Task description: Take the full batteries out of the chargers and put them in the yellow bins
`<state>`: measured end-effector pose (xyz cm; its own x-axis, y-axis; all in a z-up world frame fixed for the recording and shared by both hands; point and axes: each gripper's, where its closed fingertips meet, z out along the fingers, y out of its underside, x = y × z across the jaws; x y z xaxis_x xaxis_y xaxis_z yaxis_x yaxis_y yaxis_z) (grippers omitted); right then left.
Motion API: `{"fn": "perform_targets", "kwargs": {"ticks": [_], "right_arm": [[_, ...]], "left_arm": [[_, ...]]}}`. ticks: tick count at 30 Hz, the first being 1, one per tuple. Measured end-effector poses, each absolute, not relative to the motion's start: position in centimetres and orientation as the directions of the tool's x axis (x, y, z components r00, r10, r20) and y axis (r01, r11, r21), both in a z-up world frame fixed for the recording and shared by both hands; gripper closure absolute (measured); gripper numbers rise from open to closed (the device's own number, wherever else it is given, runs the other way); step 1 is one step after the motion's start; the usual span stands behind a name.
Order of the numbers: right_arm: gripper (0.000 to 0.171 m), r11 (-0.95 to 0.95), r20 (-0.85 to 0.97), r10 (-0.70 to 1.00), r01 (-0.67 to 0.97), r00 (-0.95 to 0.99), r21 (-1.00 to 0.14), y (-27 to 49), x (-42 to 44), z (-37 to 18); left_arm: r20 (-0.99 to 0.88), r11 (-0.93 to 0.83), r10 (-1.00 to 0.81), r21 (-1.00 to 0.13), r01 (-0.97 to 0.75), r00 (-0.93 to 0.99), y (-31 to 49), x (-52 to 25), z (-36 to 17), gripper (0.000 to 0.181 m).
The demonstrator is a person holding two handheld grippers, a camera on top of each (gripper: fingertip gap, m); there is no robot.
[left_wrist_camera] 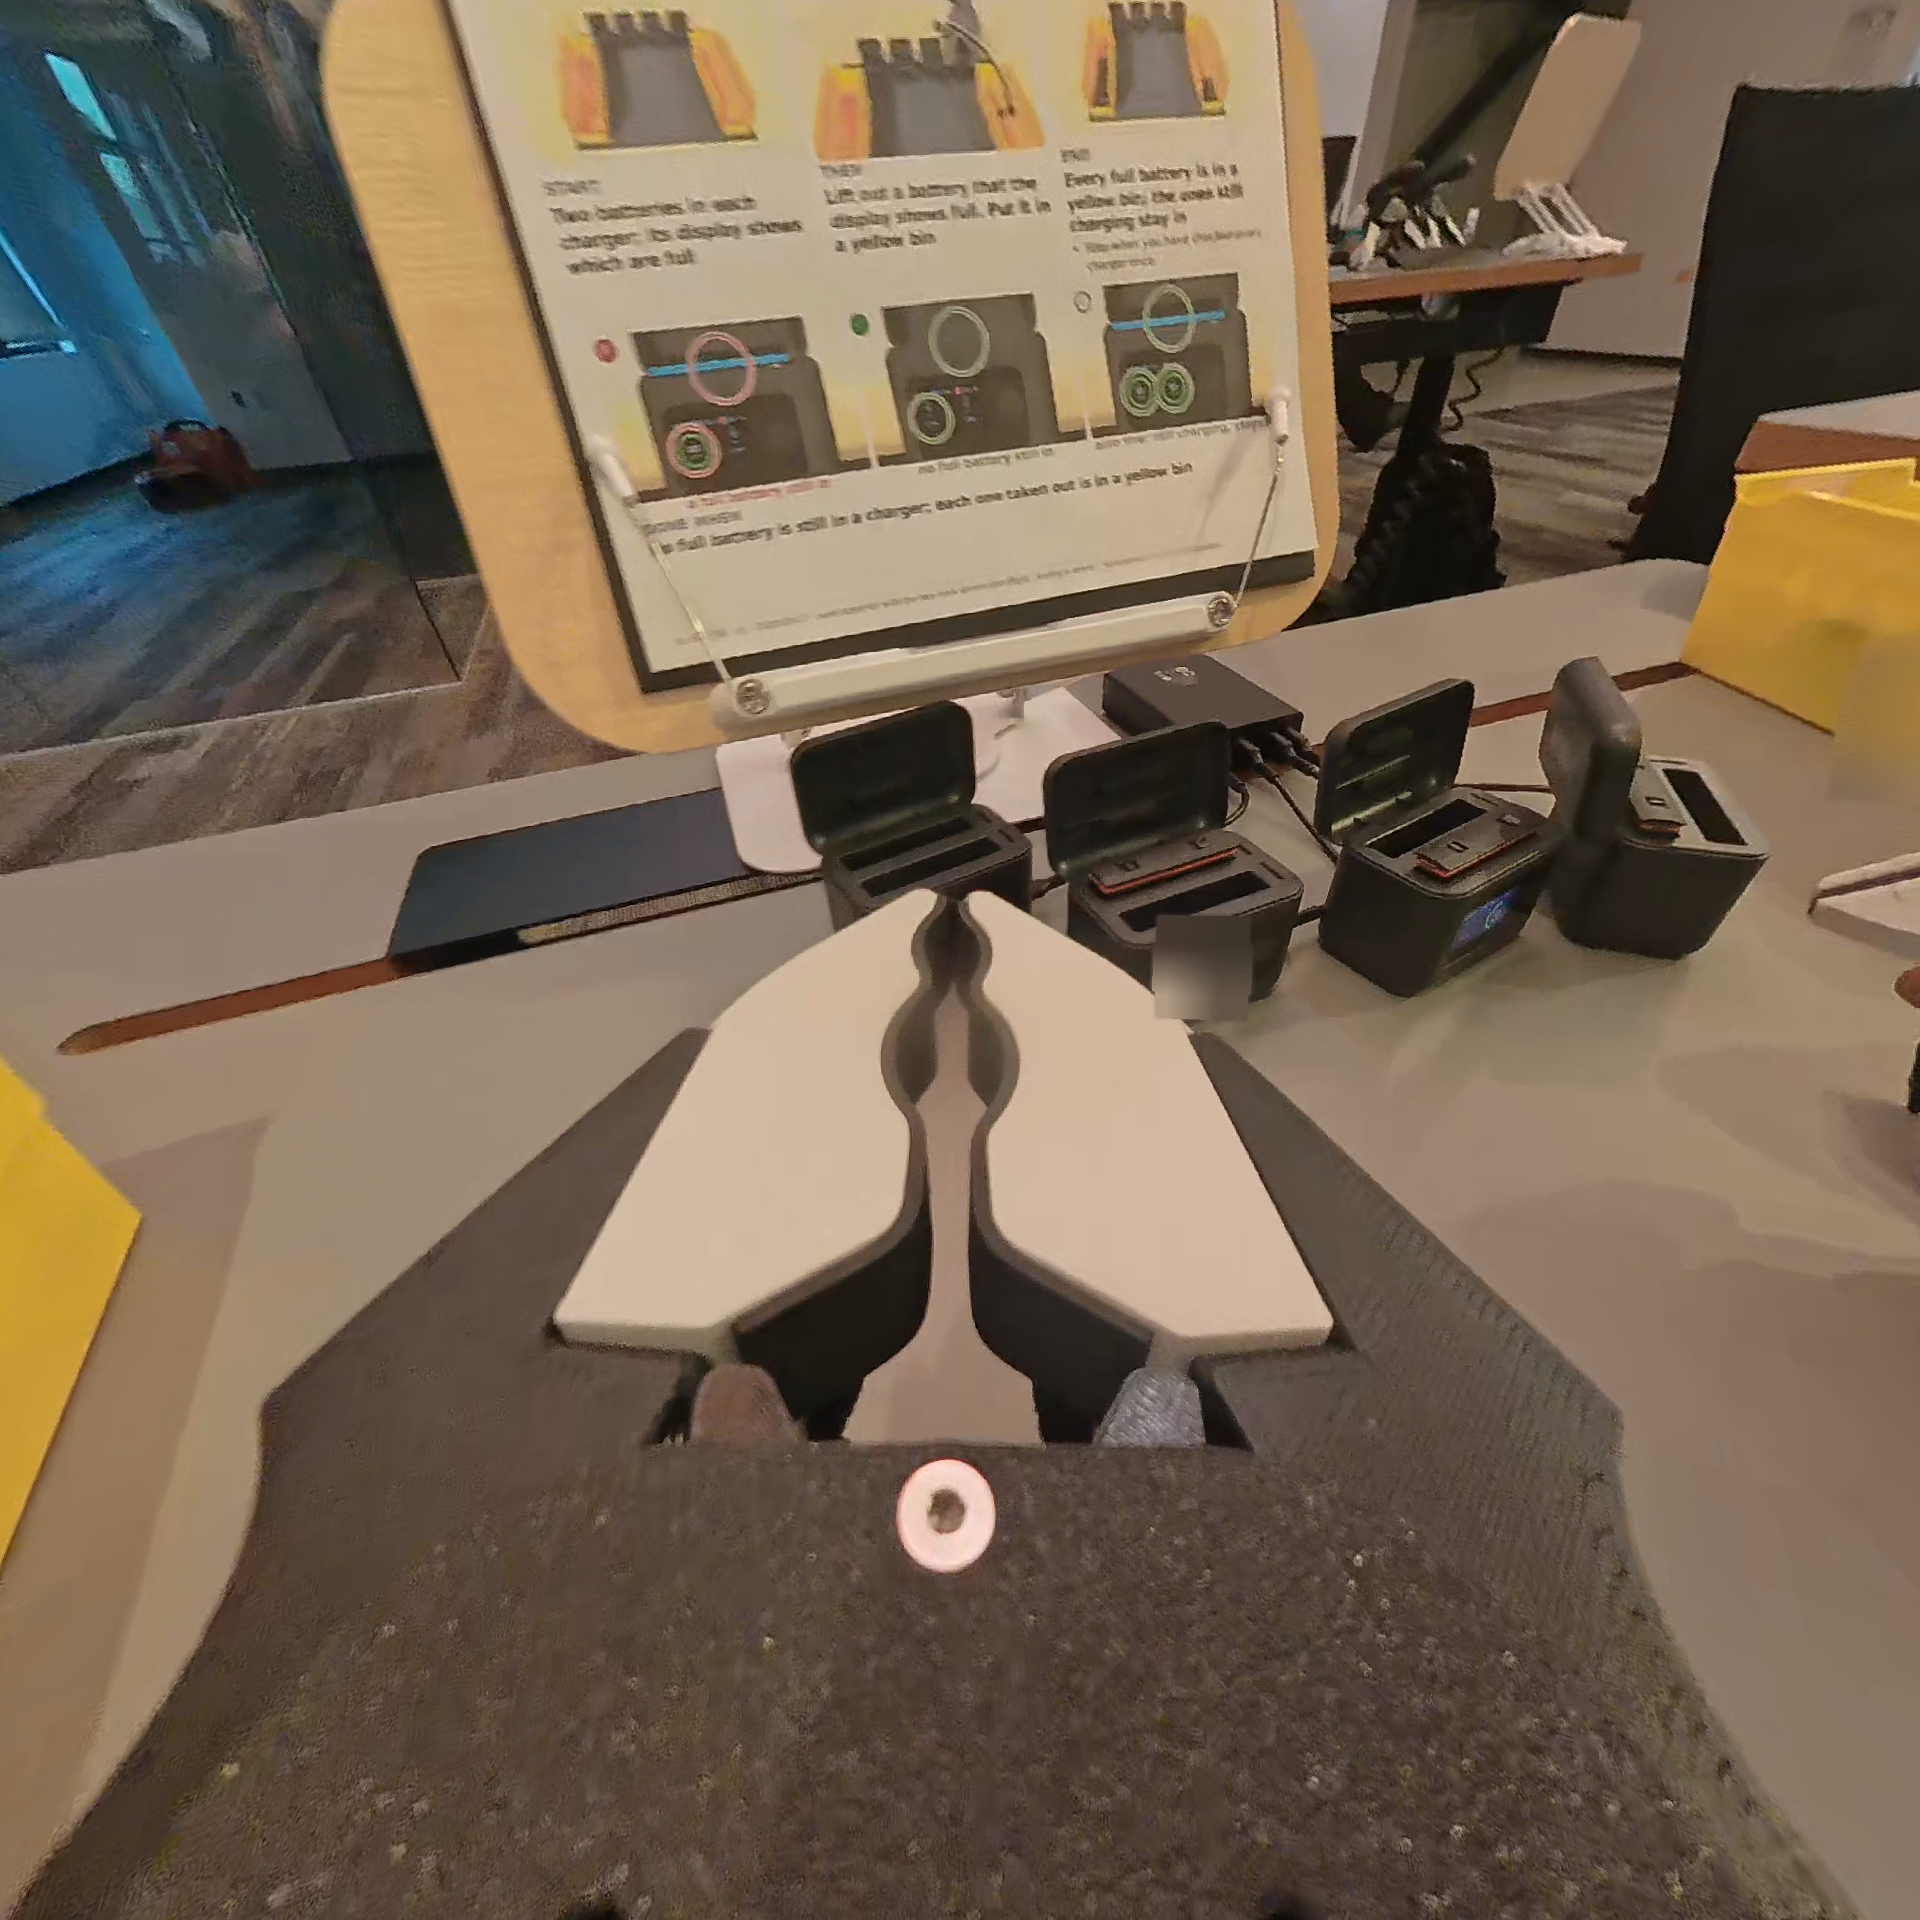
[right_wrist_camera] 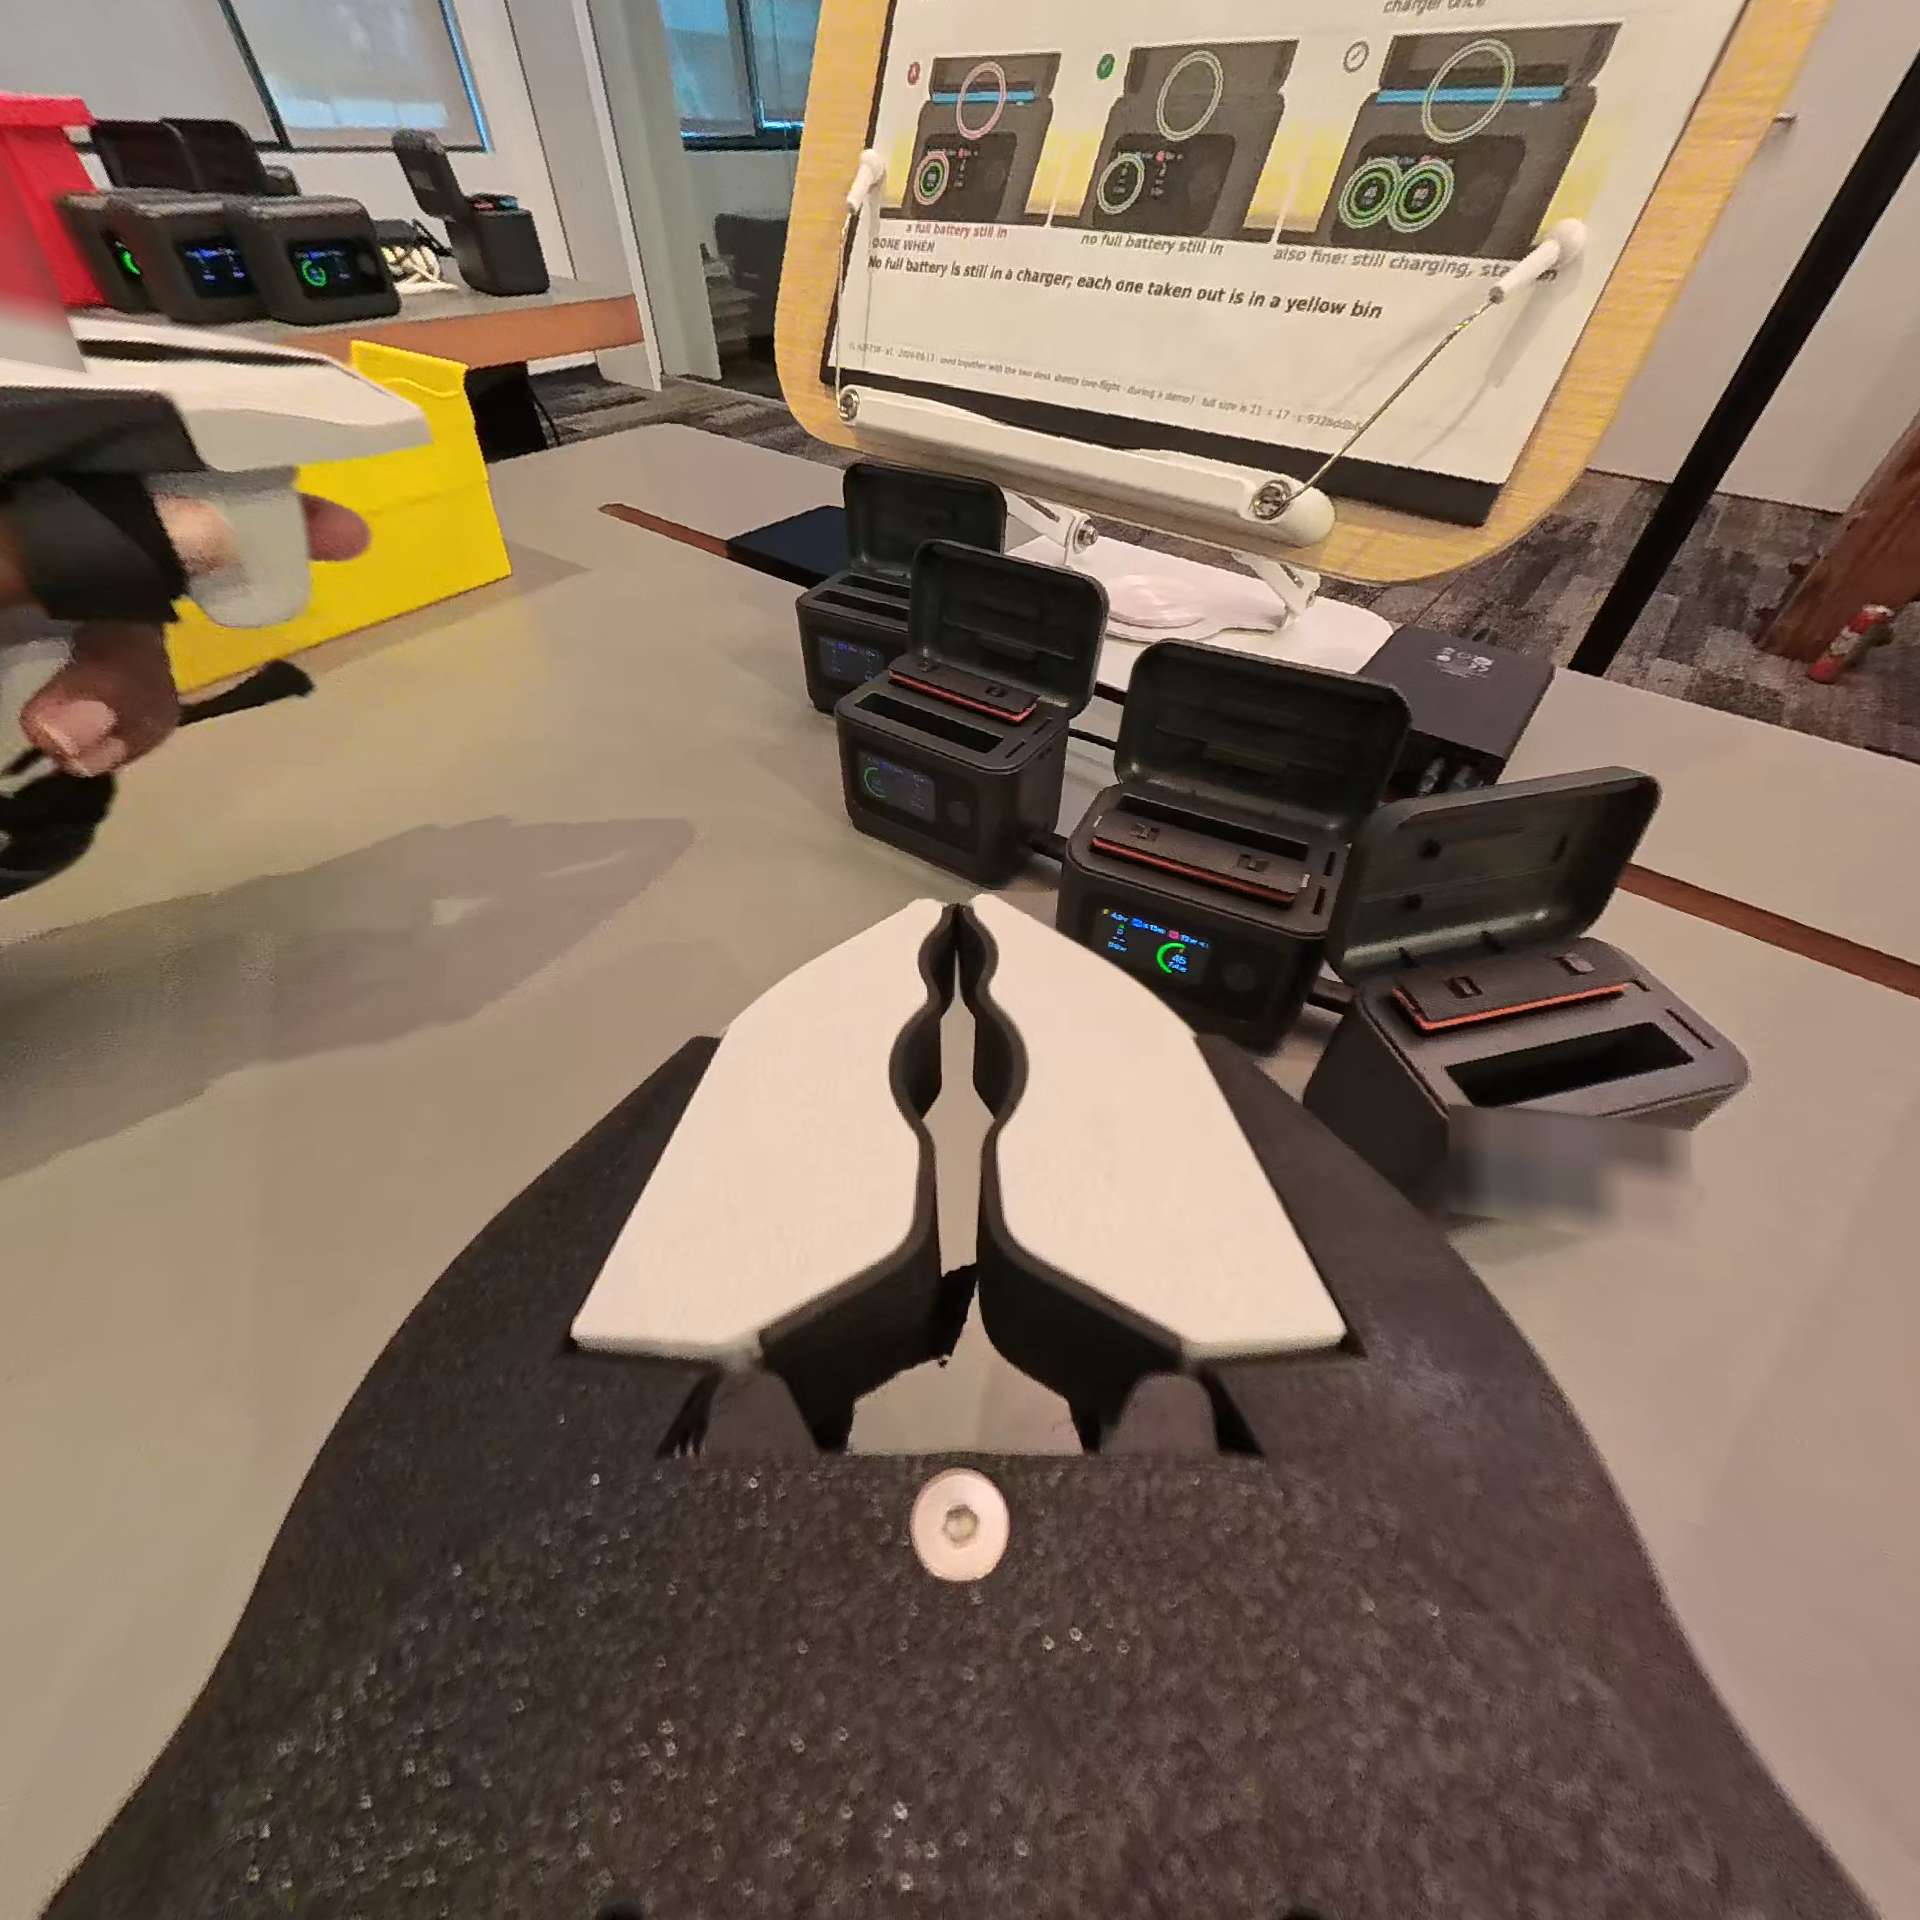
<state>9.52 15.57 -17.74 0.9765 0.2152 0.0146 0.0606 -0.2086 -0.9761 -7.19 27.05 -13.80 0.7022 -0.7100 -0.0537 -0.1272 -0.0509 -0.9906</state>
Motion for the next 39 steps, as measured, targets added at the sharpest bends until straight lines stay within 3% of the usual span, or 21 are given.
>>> {"fn": "perform_targets", "kwargs": {"ticks": [6,13,19,23,27,31,39], "right_arm": [[0.171,-0.233,0.021,0.233,0.077,0.972,-0.969,15.6,9.0,-18.6],[0.171,-0.243,0.019,0.222,0.075,0.975,-0.967,15.7,9.2,-18.9],[0.171,-0.268,-0.025,0.225,0.037,0.974,-0.963,15.7,9.2,-19.3],[0.171,-0.288,-0.054,0.232,0.015,0.971,-0.957,15.7,9.1,-19.7],[0.171,-0.310,-0.075,0.230,0.000,0.970,-0.951,15.7,9.2,-20.2],[0.171,-0.332,-0.103,0.225,-0.023,0.969,-0.943,15.7,9.4,-20.7],[0.171,-0.372,-0.133,0.239,-0.036,0.962,-0.927,15.7,9.1,-21.5]], "left_arm": [[0.019,-0.057,-0.667,-0.998,-0.025,0.745,26.5,-11.7,-12.0,0.181],[0.000,0.071,-0.577,-0.996,0.050,0.817,26.2,-19.6,-5.9,0.181],[-0.161,0.048,-0.539,-0.986,-0.160,0.827,28.5,-28.0,-3.5,0.181],[-0.251,-0.082,-0.536,-0.935,-0.346,0.806,31.1,-33.2,-5.2,0.165],[-0.372,-0.133,-0.697,-0.773,-0.620,0.613,31.3,-35.0,-9.7,0.160],[-0.451,-0.059,-0.845,-0.456,-0.888,0.288,29.1,-36.1,-15.5,0.158],[-0.360,0.109,-0.929,-0.028,-0.994,-0.091,27.1,-37.2,-21.5,0.154]]}}
